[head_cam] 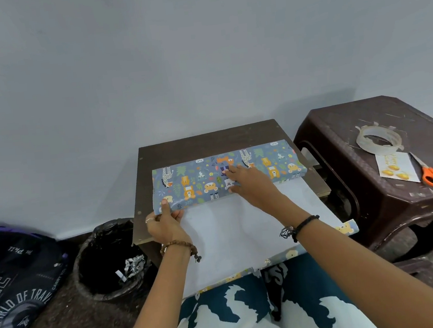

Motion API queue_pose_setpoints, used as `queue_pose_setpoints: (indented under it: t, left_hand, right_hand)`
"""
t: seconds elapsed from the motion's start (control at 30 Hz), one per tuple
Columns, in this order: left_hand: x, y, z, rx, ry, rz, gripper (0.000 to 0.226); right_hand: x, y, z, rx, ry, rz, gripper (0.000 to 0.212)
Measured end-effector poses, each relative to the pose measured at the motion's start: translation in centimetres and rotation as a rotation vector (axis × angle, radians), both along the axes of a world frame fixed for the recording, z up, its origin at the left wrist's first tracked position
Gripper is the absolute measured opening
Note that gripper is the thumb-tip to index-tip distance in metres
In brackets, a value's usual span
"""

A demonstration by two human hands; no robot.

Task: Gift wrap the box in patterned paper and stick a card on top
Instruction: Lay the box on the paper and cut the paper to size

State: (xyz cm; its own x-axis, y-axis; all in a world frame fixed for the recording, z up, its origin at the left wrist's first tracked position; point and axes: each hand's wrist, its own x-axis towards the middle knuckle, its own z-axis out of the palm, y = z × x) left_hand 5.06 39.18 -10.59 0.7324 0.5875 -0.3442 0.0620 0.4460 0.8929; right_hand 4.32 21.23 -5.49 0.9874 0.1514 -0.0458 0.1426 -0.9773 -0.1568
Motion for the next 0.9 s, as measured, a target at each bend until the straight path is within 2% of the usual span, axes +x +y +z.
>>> queue_pose_setpoints:
  t: [0.1,0.33,0.6,0.9]
  left_hand:
    - [-0.1,0.0,-0.1,0.011,-0.023,-0.013,0.013]
    - [-0.4,0.0,-0.5,0.089,-0.042,0.017,0.022]
    - [-0.9,-0.2,-0.6,0.094,-0.081,0.021,0.016]
    - [-1.0,0.0,-1.1,0.085,-0.123,-0.026,0.02]
  right_hand:
    - [0.0,0.0,-0.5,-0.009,-0.028,-0.003,0.041]
    - [0.3,0.0,-0.9,-0.043,-0.028,0.012,0.041]
    - [0.0,0.0,-0.7,-0.071,-0.007,0.02,0.043]
    - [0.1,0.1,-1.0,-0.059,-0.032,0.0,0.043]
